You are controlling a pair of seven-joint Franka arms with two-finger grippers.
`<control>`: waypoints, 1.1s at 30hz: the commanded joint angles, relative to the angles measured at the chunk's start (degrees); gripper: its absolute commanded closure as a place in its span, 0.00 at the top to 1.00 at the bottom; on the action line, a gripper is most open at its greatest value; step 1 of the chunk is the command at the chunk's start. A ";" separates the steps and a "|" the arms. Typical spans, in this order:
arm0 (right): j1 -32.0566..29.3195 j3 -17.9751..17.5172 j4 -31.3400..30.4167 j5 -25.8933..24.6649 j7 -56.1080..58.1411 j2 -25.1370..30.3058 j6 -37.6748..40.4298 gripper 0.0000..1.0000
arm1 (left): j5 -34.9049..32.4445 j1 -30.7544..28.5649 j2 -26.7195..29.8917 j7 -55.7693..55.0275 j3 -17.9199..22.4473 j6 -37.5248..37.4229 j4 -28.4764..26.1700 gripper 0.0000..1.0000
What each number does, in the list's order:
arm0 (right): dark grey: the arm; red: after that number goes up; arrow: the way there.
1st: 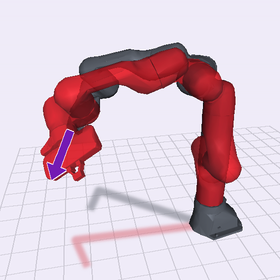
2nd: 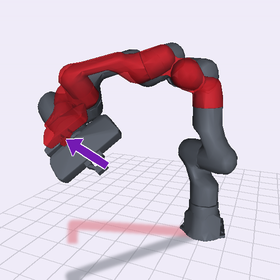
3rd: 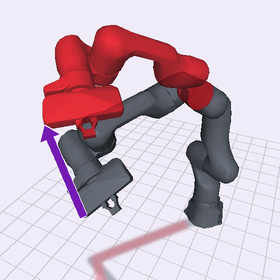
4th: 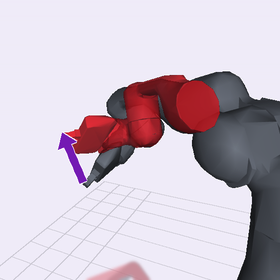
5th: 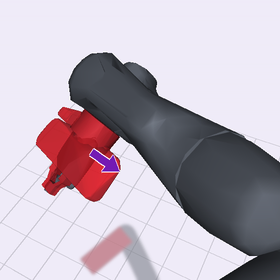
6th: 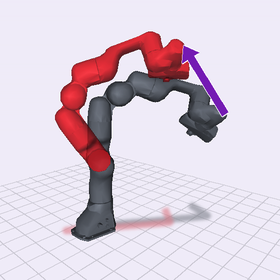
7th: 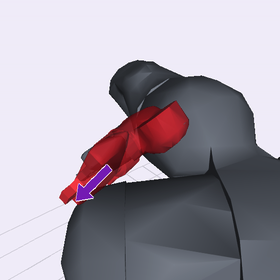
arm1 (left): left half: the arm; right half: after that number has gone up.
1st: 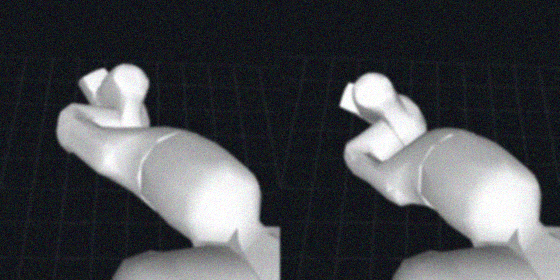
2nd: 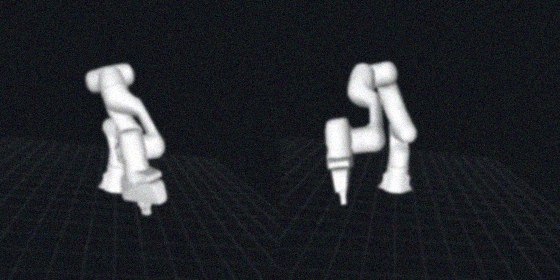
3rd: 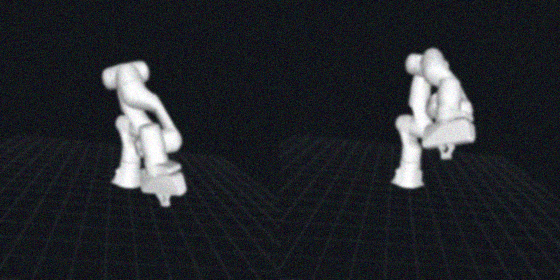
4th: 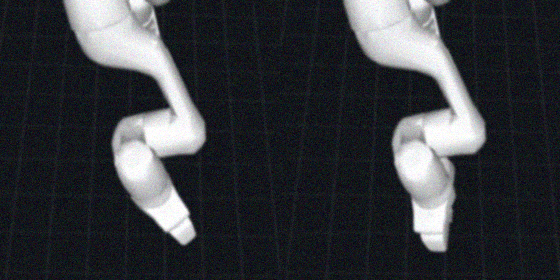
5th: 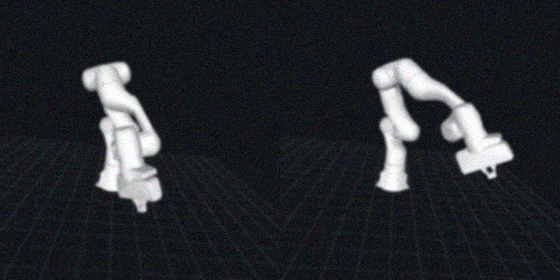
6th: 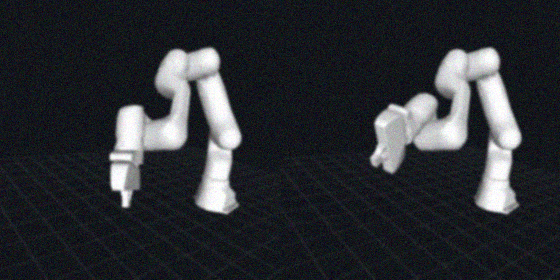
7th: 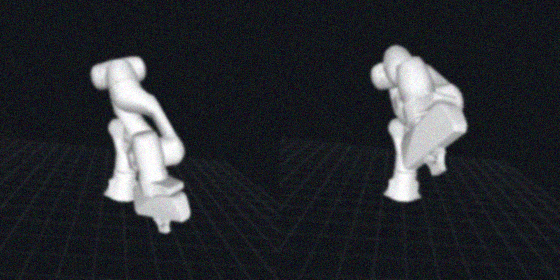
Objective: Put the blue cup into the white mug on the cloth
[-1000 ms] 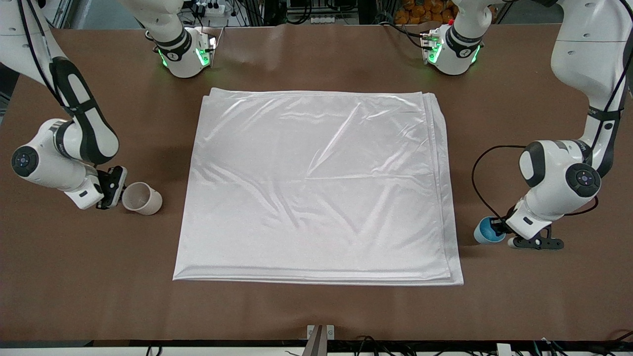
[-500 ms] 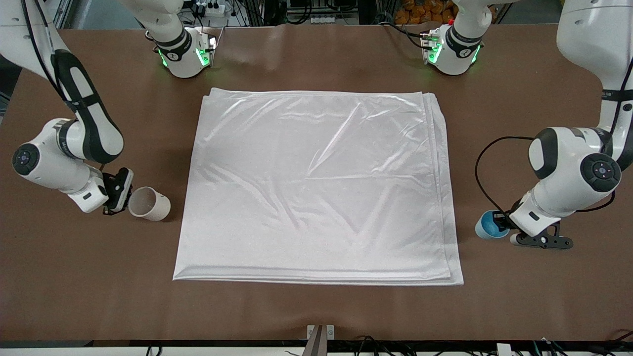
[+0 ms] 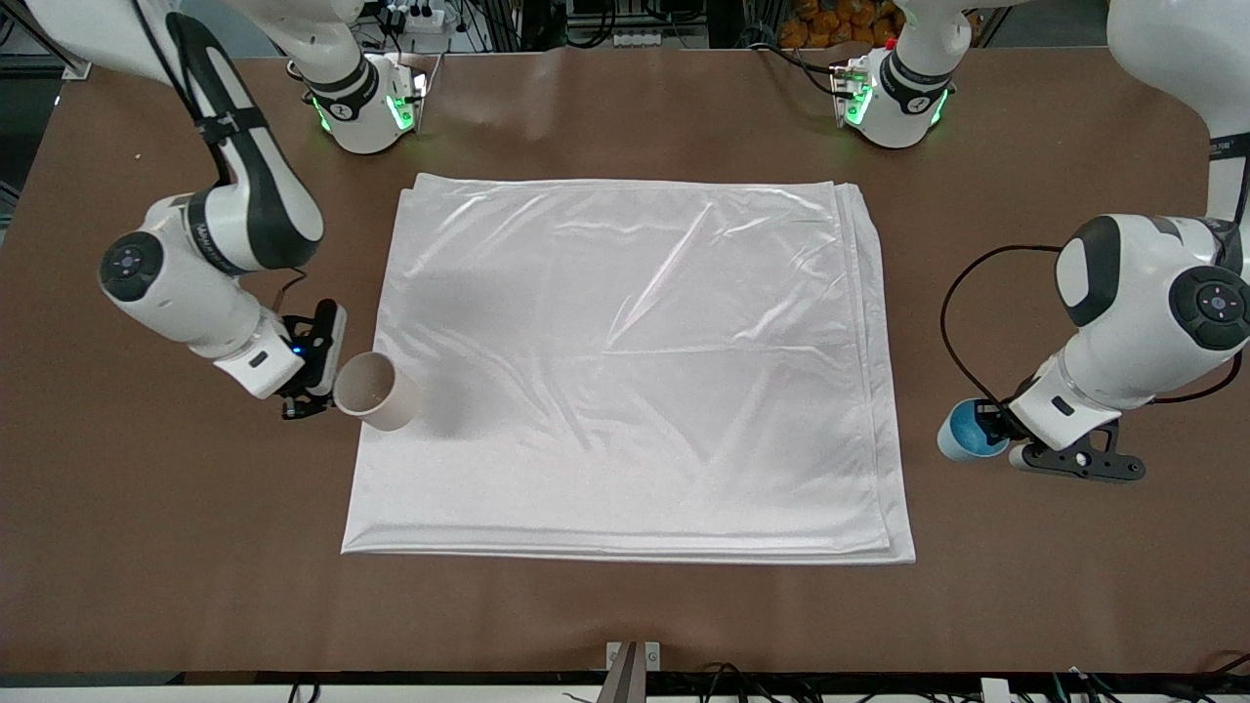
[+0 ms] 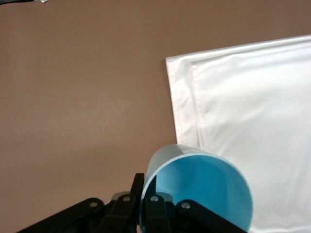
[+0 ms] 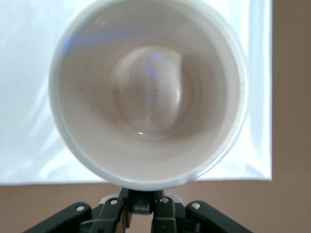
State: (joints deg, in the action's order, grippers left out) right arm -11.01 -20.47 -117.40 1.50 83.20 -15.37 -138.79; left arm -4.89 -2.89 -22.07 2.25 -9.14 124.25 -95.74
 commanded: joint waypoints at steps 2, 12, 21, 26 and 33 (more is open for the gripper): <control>6.00 0.17 -0.81 0.25 -5.07 0.86 -0.08 0.00 | -1.26 -0.18 2.82 -0.32 -2.81 -4.54 1.43 0.00; 15.23 0.17 -0.20 -3.87 -20.34 0.34 1.06 0.00 | -1.26 -0.01 3.26 -2.08 -6.33 -7.88 3.72 0.00; 19.36 0.17 0.59 -6.43 -26.34 -1.51 2.03 0.00 | -1.18 0.08 4.14 -3.39 -8.88 -8.06 4.07 0.00; 21.82 0.26 1.47 -6.60 -28.62 -3.26 1.68 0.00 | -1.17 0.52 4.05 -4.88 -9.76 -8.41 4.87 0.00; 24.72 0.52 4.37 -13.54 -38.72 -7.31 2.03 0.00 | -1.26 1.05 3.79 -5.15 -9.76 -8.50 4.95 0.00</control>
State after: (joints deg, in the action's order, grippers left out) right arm 11.73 -20.44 -116.30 -6.65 51.95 -19.10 -137.45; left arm -4.89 -2.04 -18.59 -1.48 -18.70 117.03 -91.42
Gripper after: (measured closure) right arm 0.806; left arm 0.960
